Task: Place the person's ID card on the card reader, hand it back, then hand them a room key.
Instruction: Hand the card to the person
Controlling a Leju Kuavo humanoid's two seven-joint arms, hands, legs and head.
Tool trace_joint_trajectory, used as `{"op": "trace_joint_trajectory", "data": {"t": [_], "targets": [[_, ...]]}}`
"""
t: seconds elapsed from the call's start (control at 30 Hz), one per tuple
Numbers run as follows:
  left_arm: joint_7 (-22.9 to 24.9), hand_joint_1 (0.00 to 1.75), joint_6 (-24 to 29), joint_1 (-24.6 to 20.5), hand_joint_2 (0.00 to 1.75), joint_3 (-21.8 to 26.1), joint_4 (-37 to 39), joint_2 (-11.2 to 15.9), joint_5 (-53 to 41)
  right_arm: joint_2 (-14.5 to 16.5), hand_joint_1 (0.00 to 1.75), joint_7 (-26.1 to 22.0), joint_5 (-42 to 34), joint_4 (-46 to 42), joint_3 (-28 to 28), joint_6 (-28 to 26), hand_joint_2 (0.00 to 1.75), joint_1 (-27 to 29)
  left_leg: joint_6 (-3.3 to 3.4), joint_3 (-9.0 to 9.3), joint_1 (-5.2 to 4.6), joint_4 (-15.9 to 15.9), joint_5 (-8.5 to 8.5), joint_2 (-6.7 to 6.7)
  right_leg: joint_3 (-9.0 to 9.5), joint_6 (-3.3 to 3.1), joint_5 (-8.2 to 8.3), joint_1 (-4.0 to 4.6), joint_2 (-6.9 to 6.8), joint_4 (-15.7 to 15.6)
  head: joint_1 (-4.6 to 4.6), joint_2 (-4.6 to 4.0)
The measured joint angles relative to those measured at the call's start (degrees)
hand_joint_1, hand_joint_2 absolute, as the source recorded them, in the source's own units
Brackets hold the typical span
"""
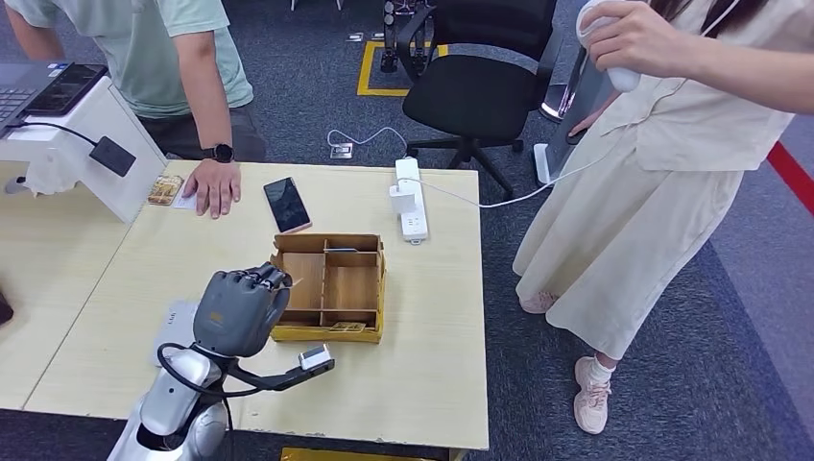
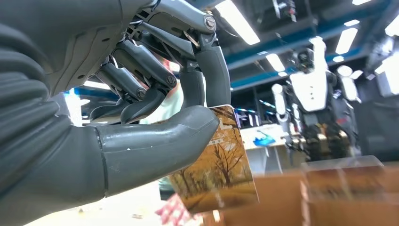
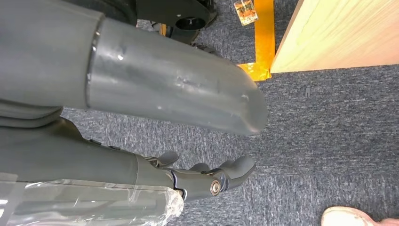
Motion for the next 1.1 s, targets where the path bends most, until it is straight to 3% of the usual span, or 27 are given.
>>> {"op": "trace_joint_trajectory", "data": {"t": [0.67, 1.1], "targets": [[1.8, 1.75, -1.9, -6.5, 1.75, 6.2, -2.9, -0.9, 2.6, 0.4, 0.0, 0.1, 1.3, -0.2, -0.1, 0.1, 0.0, -0.1, 0.0, 0.0, 0.0, 0.0, 0.01, -0.01, 0.01, 0.0, 0.01, 0.0, -0.01, 0.0, 0.0, 0.0], [5.4, 1.75, -3.3, -16.1, 1.75, 7.6, -0.5, -3.0, -0.1, 0.8, 0.0, 1.0, 2.8, 0.0, 0.2, -0.1, 0.0, -0.5, -0.01, 0.0, 0.0, 0.0, 0.02, -0.01, 0.01, -0.03, 0.03, 0.0, -0.01, 0.0, -0.02, -0.01]]}}
